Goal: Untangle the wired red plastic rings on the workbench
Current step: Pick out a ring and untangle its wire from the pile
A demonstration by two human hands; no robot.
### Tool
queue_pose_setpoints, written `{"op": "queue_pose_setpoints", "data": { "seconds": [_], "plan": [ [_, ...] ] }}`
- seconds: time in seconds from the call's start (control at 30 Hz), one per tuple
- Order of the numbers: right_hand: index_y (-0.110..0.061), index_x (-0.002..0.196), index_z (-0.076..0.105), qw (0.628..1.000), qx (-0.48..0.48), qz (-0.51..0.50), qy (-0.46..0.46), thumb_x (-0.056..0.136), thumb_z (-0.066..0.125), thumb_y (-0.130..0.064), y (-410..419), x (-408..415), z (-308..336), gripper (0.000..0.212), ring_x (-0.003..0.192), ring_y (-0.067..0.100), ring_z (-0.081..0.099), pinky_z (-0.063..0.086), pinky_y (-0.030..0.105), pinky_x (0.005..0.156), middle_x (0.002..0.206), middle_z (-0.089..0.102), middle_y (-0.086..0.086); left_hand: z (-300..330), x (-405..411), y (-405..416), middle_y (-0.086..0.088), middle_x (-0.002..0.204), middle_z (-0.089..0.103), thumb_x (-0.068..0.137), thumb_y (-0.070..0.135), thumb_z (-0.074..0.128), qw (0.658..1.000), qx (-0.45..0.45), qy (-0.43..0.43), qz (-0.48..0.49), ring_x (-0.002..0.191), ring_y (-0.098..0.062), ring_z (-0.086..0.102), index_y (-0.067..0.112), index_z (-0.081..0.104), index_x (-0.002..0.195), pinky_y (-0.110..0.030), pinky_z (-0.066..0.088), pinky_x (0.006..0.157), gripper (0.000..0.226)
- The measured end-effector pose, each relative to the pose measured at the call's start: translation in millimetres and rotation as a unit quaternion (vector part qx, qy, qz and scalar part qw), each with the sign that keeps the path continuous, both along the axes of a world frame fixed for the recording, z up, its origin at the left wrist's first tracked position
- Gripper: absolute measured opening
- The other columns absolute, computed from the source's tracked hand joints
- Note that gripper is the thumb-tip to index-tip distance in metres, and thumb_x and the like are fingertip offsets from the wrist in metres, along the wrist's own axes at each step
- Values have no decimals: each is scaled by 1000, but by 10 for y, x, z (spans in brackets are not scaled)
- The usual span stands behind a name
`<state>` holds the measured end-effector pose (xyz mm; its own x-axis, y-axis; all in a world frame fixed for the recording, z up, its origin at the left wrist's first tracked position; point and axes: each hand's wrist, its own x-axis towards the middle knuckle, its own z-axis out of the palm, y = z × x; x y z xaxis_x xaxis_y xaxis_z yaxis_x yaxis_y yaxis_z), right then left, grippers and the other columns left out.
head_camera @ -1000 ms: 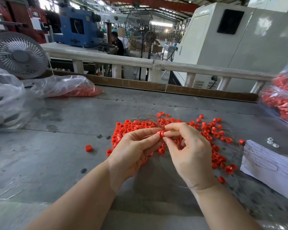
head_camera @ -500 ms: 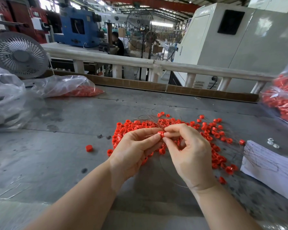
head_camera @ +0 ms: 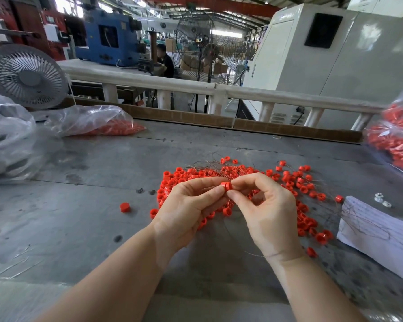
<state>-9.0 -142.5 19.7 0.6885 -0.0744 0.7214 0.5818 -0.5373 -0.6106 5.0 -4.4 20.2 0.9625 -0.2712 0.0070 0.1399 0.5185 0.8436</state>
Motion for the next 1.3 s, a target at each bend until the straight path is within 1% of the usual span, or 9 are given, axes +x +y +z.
{"op": "queue_pose_setpoints", "data": {
  "seconds": [0.1,0.2,0.53,0.87,0.93,1.03,1.13,1.23,1.3],
  "plan": [
    [-15,75,70,1000,-8,1,6,71,78,-1,-10,9,5,16,74,4,62,43,8,67,74,67,-7,0,2,-2,-8,83,74,66,7,65,1000,-8,-5,2,78,-13,71,12,78,77,-16,54,66,18],
    [-11,74,71,1000,-23,7,-1,72,76,0,-13,14,11,12,78,3,60,42,8,70,76,65,-3,-2,4,2,-6,81,74,65,8,66,1000,-11,-9,2,77,-12,71,14,78,77,-15,54,65,18],
    [-8,74,70,999,-33,16,-14,74,74,3,-12,17,15,12,78,2,58,40,6,69,76,63,-3,13,2,-2,-8,83,74,65,7,65,1000,-17,-7,2,77,-12,71,12,78,77,-16,55,65,18],
    [-9,72,69,999,-49,8,-22,74,73,4,-20,20,-2,13,77,2,57,40,6,70,76,61,-5,22,-10,-6,-9,80,74,64,6,66,1000,2,-15,16,73,-13,71,11,77,75,-16,55,64,17],
    [-9,72,69,998,-52,10,-29,74,72,3,-24,23,-6,12,76,3,57,42,8,69,76,61,-5,21,-10,-5,-9,81,74,64,6,66,1000,6,-15,18,74,-13,71,11,77,76,-16,55,64,17],
    [-7,73,69,997,-59,13,-45,75,70,1,-27,22,-10,9,74,5,56,46,15,69,76,60,-4,21,-10,-7,-9,81,74,64,6,66,1000,6,-10,17,74,-12,71,11,77,75,-16,55,64,17],
    [-7,72,69,996,-66,6,-54,75,71,2,-27,22,-15,9,73,6,55,46,17,69,76,59,-3,29,-15,-10,-8,79,74,64,6,65,1000,1,-6,13,73,-11,71,11,77,73,-16,55,64,16],
    [-7,72,69,996,-68,3,-55,75,71,0,-25,26,-20,8,73,6,55,45,16,69,75,59,-3,34,-22,-9,-8,78,73,64,5,65,1000,-1,-2,13,72,-12,71,10,76,73,-17,56,64,16],
    [-7,72,69,997,-62,5,-54,75,70,-1,-21,28,-25,7,73,5,55,44,13,69,75,59,-4,36,-26,-11,-8,77,73,63,4,65,1000,-2,-1,16,71,-11,71,10,76,72,-17,56,64,15]
  ]
}}
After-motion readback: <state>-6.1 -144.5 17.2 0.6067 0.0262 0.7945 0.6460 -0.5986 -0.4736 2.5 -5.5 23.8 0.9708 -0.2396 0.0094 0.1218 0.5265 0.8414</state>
